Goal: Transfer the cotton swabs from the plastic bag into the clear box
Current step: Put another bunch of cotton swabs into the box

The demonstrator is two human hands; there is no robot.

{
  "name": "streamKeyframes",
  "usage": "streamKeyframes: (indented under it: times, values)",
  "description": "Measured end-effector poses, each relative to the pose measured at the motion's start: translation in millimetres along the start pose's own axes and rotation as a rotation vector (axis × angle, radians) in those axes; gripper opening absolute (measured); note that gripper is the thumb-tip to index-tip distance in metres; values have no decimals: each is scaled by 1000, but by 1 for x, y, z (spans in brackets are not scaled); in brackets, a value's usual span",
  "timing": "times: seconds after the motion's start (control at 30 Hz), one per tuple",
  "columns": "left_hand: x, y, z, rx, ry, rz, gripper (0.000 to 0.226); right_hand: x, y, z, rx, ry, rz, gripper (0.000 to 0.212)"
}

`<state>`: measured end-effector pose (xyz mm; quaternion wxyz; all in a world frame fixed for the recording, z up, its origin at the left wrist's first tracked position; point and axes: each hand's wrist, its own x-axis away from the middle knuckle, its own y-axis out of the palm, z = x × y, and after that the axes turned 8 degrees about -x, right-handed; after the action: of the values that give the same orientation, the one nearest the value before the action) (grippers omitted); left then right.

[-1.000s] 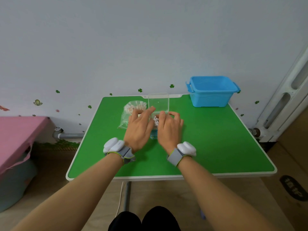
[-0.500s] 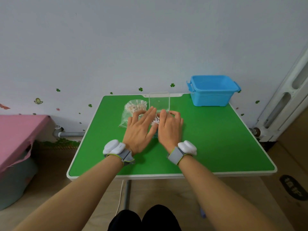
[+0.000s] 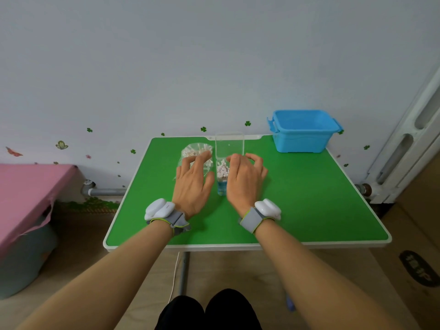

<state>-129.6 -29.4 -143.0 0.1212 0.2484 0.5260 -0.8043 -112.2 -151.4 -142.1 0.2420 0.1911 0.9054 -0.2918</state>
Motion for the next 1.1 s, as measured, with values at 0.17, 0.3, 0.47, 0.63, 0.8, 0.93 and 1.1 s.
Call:
streamKeyframes:
  times: [0.17,0.3,0.47,0.63,0.8,0.93,1.1]
  values:
    - [6,-11,-4,8,-13,51,38,5,-4,-19,-89,-86,-21,46]
    - [13,-22,-7,-2,-34,51,36,14,0,-33,-143,-153,-43,22]
    - [23,-32,-16,-16,-65,15,32,28,10,-47,-175,-190,-122,20]
    - [32,-34,-28,-44,-108,-41,30,41,25,-54,-119,-176,-251,16]
    - [32,-26,-41,-127,-39,-179,36,47,45,-51,31,-94,-357,30]
    - [27,-18,-50,-168,26,-293,46,45,55,-48,67,-67,-419,38]
    - [19,-12,-57,-234,37,-394,56,37,60,-46,131,0,-515,42]
